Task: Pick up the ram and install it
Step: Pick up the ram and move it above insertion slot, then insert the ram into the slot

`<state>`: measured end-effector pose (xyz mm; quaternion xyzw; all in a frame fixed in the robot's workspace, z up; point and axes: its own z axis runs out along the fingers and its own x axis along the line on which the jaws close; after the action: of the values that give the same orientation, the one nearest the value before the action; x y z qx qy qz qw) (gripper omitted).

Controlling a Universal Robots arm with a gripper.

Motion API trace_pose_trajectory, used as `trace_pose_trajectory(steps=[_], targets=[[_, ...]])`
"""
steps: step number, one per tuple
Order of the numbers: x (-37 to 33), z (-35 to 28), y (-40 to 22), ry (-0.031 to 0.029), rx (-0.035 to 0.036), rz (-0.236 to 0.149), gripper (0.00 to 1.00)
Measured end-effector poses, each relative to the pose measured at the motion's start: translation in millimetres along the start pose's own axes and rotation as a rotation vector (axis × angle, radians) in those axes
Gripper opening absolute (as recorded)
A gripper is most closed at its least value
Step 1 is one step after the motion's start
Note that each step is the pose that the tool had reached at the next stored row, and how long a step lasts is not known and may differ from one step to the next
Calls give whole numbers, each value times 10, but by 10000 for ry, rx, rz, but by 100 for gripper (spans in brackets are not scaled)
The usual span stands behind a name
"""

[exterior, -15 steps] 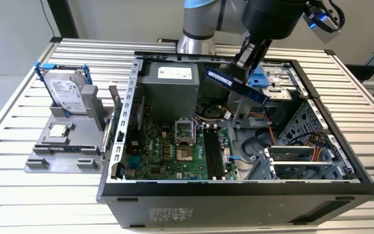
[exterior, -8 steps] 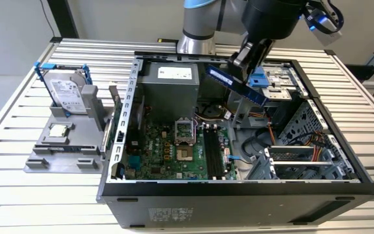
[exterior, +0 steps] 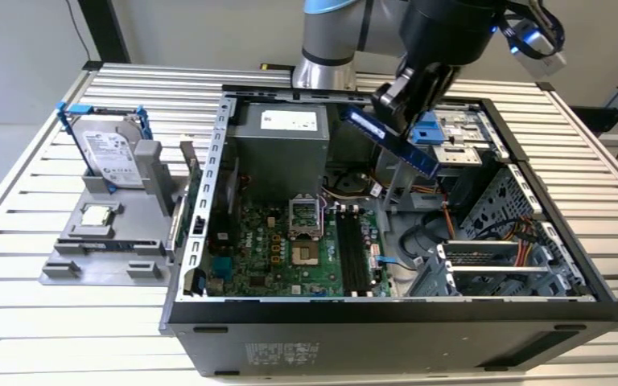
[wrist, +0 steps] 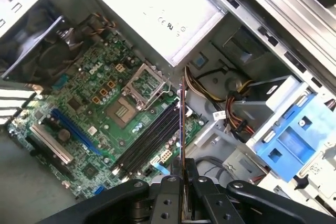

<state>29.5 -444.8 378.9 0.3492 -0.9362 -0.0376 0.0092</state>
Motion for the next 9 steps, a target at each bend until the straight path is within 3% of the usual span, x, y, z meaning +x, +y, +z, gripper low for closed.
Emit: trace_pose_trajectory(steps=[9], targets=[[0, 0, 0, -91, 11, 1190, 0]])
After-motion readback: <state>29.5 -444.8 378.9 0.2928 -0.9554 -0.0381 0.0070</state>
